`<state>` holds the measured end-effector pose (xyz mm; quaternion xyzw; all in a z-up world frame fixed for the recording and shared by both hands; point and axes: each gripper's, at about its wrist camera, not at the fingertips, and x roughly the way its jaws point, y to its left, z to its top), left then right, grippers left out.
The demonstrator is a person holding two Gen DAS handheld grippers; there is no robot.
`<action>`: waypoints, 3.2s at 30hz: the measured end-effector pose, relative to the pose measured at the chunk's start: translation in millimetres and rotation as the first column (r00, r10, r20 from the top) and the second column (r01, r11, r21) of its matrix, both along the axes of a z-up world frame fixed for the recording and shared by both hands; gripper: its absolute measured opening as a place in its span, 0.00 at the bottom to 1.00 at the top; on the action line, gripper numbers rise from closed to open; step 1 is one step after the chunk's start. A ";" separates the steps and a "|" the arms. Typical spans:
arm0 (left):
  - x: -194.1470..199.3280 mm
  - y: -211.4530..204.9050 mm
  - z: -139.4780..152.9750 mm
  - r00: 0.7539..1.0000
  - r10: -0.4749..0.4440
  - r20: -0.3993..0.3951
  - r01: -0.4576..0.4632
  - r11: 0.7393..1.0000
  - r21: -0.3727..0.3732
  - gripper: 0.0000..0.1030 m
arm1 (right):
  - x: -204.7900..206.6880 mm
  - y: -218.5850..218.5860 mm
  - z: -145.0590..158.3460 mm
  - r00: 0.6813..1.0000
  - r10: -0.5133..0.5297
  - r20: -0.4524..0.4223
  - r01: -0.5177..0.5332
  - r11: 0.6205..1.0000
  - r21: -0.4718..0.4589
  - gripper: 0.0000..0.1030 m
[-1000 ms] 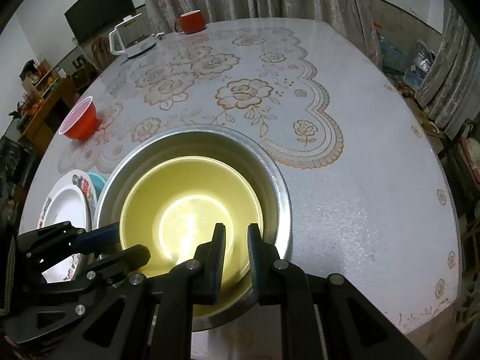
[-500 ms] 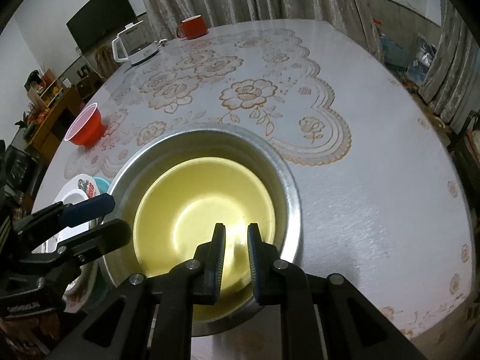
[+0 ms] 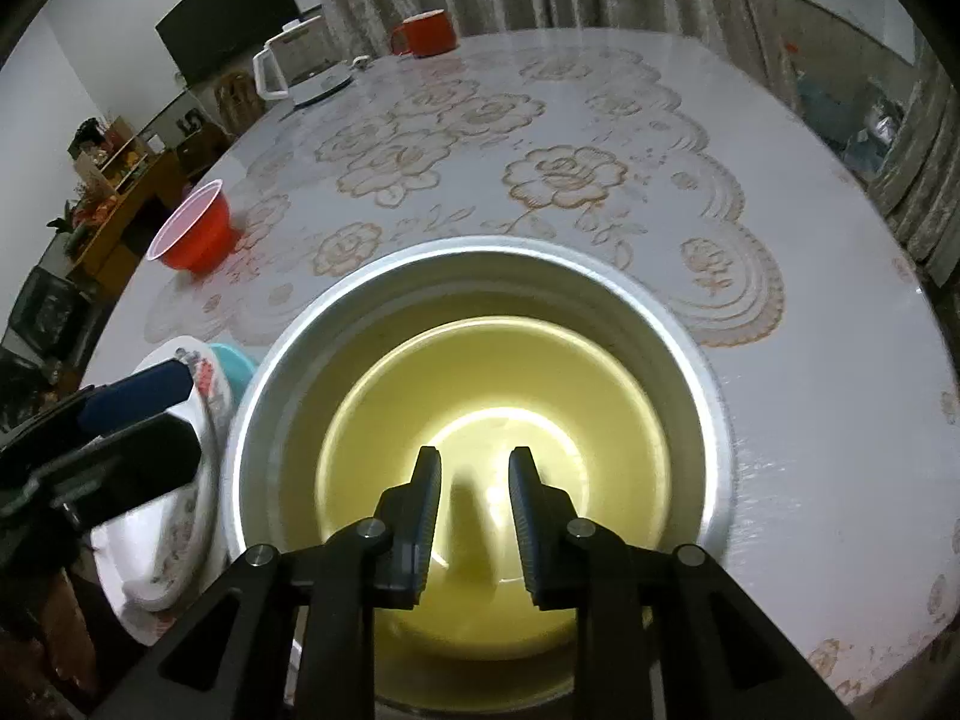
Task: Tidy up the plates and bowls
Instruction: 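Open both grippers and withdraw them from the nested bowls, then move both grippers to the rim of the red cup and close them, then lift the red cup with both grippers and carry it over the steel bowl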
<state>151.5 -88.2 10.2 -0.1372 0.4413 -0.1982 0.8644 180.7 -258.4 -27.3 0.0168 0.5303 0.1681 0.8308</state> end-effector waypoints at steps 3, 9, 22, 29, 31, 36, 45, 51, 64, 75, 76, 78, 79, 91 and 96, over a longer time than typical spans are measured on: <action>2.1 13.5 -1.0 0.999 0.025 -0.024 -0.025 0.999 -0.028 0.80 | -4.6 -1.5 8.1 1.000 -0.002 0.028 0.001 1.000 0.011 0.23; 5.1 38.1 0.9 0.996 0.071 -0.044 -0.074 0.995 -0.068 0.84 | -9.6 -5.0 26.4 0.997 -0.020 0.069 0.020 1.000 0.002 0.23; 16.3 119.3 13.4 0.978 0.208 -0.030 -0.210 0.974 -0.089 0.92 | 13.7 29.9 50.5 0.995 -0.015 0.099 0.011 0.999 0.048 0.29; 32.4 188.8 19.8 0.936 0.352 0.002 -0.351 0.933 -0.085 0.92 | 45.8 66.8 51.8 0.999 0.006 0.048 -0.010 0.996 0.091 0.30; 38.4 212.4 15.7 0.915 0.403 -0.004 -0.402 0.912 -0.084 0.92 | 55.0 78.5 50.7 0.999 0.017 0.031 -0.020 0.995 0.096 0.30; 49.9 259.0 1.3 0.872 0.487 -0.045 -0.489 0.866 -0.109 0.92 | 82.2 109.4 50.4 0.998 0.062 0.011 -0.063 0.990 0.125 0.31; 79.3 289.8 -26.9 0.856 0.498 -0.141 -0.516 0.844 -0.150 0.91 | 133.3 166.0 44.7 0.990 0.116 -0.080 -0.101 0.980 0.174 0.33; 97.1 294.8 -39.8 0.864 0.467 -0.187 -0.499 0.842 -0.206 0.84 | 158.3 212.1 35.2 0.982 0.150 -0.111 -0.127 0.973 0.191 0.36; 109.0 298.5 -47.3 0.887 0.422 -0.189 -0.457 0.860 -0.226 0.46 | 184.1 272.5 -6.1 0.962 0.187 -0.199 -0.142 0.965 0.221 0.30; 101.6 282.1 -46.6 0.898 0.419 -0.137 -0.439 0.880 -0.180 0.30 | 171.9 276.9 -11.8 0.960 0.217 -0.175 -0.179 0.961 0.209 0.13; 99.4 279.3 -45.3 0.899 0.418 -0.132 -0.436 0.882 -0.180 0.30 | 171.8 276.0 -11.0 0.962 0.216 -0.168 -0.180 0.962 0.207 0.13; 94.6 272.3 -42.0 0.903 0.412 -0.118 -0.427 0.886 -0.178 0.30 | 167.9 271.3 -7.6 0.964 0.215 -0.157 -0.182 0.962 0.202 0.13; 93.8 269.6 -41.1 0.905 0.410 -0.114 -0.425 0.888 -0.179 0.30 | 163.8 268.5 -4.3 0.965 0.218 -0.146 -0.188 0.963 0.195 0.13; 54.8 219.0 -21.3 0.934 0.354 -0.047 -0.355 0.911 -0.208 0.30 | 119.9 216.2 24.1 0.982 0.177 -0.062 -0.162 0.967 0.199 0.13; 37.3 205.6 -18.3 0.938 0.344 -0.035 -0.342 0.911 -0.230 0.30 | 94.6 193.5 36.3 0.987 0.158 -0.015 -0.151 0.963 0.224 0.13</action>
